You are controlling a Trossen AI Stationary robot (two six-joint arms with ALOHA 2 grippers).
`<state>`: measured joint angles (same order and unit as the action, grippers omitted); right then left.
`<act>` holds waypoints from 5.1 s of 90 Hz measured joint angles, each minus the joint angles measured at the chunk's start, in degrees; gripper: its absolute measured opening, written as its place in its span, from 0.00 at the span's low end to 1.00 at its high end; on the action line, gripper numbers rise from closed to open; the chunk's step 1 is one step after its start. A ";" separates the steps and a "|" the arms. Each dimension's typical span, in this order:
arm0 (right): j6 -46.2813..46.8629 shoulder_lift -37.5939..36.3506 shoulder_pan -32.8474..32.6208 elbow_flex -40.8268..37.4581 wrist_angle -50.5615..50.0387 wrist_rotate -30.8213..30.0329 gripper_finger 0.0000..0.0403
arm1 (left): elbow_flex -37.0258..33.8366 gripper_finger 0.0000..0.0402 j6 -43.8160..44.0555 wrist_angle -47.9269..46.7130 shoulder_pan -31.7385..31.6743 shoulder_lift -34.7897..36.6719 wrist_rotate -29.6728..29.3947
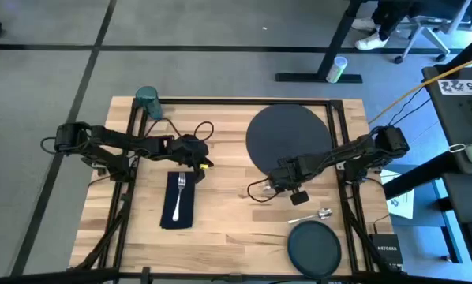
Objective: Set table place
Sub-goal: Put the silver table knife on the black tablemat
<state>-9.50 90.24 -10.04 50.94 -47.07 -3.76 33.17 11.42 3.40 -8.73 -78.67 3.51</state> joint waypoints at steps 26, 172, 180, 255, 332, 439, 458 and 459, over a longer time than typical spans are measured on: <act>-0.74 0.00 0.84 -4.76 7.72 4.79 0.18 | -0.02 0.00 0.13 -1.89 0.00 0.00 0.02; -5.31 1.96 0.70 -3.07 17.54 9.50 0.29 | -0.02 0.00 0.59 -1.88 0.24 0.00 0.04; -3.99 1.97 0.70 -4.85 18.87 9.50 0.29 | -0.02 0.00 0.59 -1.93 0.24 0.00 0.04; -0.63 2.08 -0.18 -4.84 20.77 4.33 0.00 | -0.02 0.00 0.85 -1.64 0.24 0.00 0.02; -4.43 1.95 6.15 4.74 -4.00 -16.18 0.00 | -0.02 0.00 0.58 -1.71 0.24 0.00 0.00; -8.28 1.62 11.80 -4.38 10.67 -4.65 0.00 | -0.02 0.00 0.06 -3.30 0.24 0.00 0.02; -6.95 1.62 13.17 -4.70 10.41 -5.17 0.00 | -0.02 0.00 0.21 -3.54 0.24 0.00 0.02; -6.93 1.62 13.14 -4.70 10.39 -5.17 0.00 | -0.02 0.00 0.22 -3.63 0.24 0.00 0.02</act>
<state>-16.43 91.85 3.09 46.24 -36.68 -8.93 33.15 11.64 -0.22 -8.49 -78.67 3.53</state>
